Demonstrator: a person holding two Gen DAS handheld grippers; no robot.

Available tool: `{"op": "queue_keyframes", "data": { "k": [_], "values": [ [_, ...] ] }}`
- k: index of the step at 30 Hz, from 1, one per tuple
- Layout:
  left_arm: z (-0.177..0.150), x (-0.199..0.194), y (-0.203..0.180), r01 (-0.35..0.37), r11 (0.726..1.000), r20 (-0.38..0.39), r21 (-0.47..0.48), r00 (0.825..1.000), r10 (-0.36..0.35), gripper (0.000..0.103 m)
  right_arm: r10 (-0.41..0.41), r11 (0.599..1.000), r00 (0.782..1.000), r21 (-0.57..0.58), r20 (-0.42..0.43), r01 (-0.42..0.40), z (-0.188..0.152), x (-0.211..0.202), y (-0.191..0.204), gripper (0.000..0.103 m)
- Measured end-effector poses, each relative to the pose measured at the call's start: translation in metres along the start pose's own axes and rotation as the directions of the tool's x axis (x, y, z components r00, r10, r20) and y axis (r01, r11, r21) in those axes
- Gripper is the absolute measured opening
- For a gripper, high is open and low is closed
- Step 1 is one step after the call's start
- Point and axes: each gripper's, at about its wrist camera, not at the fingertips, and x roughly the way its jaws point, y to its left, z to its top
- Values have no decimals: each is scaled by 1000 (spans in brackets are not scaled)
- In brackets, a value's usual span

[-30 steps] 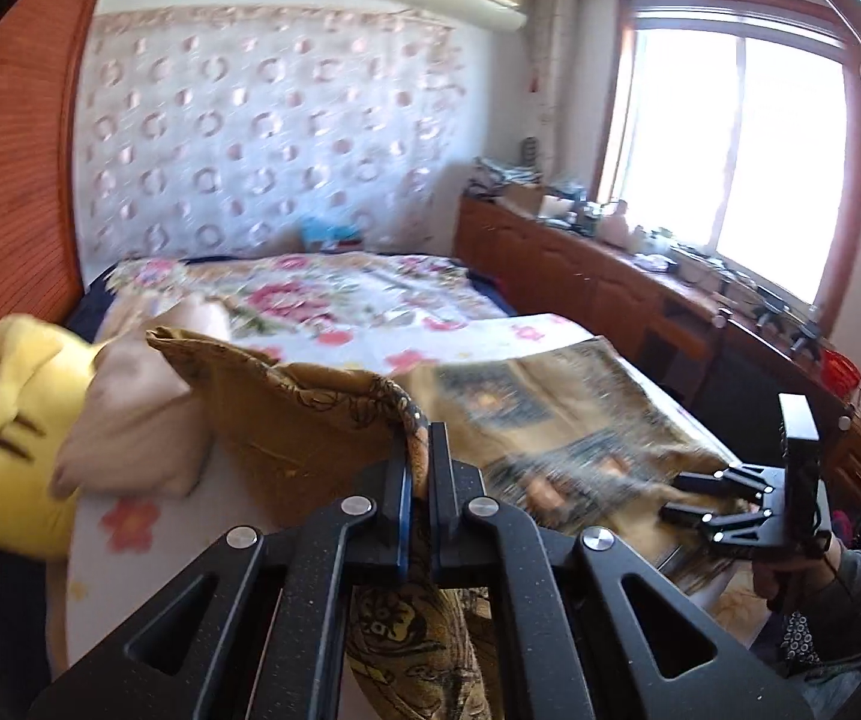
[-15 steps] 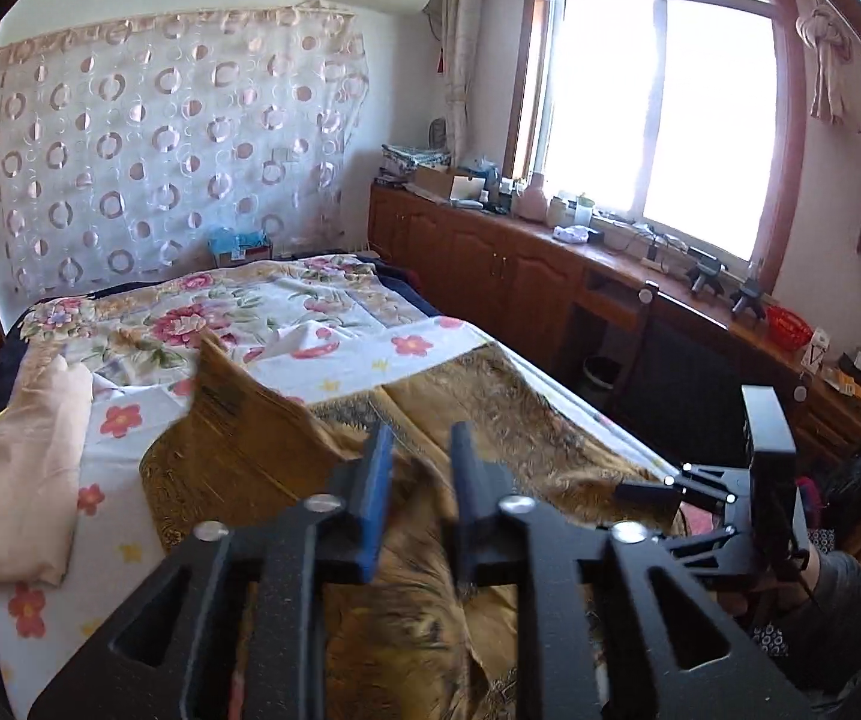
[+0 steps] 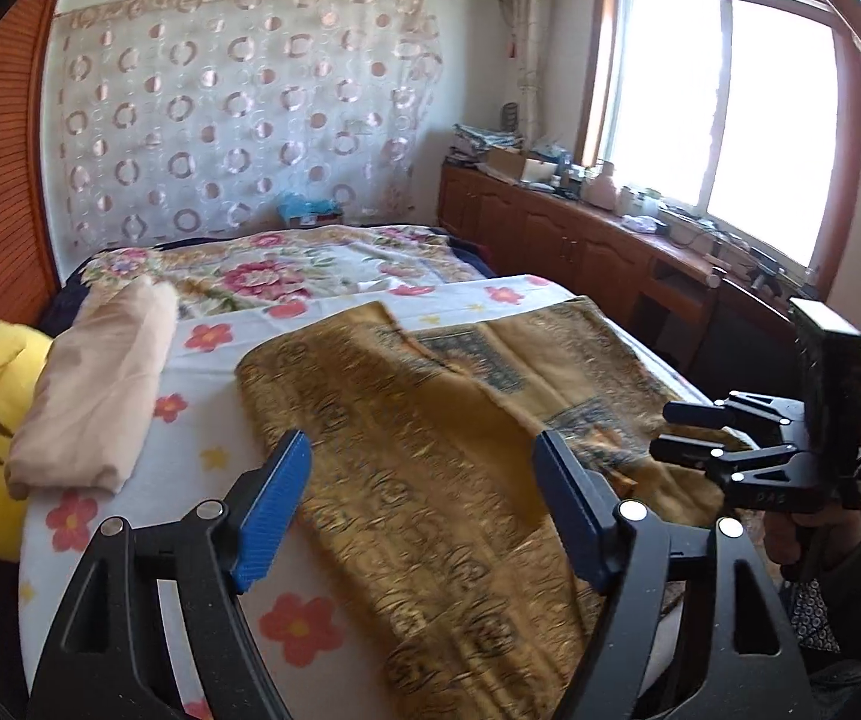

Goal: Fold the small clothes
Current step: 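Move the open right tool to the folded shirt edge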

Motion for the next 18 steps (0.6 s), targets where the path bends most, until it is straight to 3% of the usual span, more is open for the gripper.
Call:
{"op": "queue_keyframes", "data": {
  "k": [6, 12, 18],
  "values": [
    [-16, -1, 16, -79, 997, -17, -18, 997, 79, 77, 62, 997, 997, -34, -36, -64, 18, 33, 23, 53],
    [-25, 1, 23, -100, 995, -28, -29, 995, 99, 77, 108, 994, 990, -20, -93, -111, 30, 68, 32, 53],
    [-30, 2, 22, -98, 995, -33, -29, 995, 97, 77, 89, 996, 985, -14, -149, -92, 36, 95, 30, 53]
  ]
}}
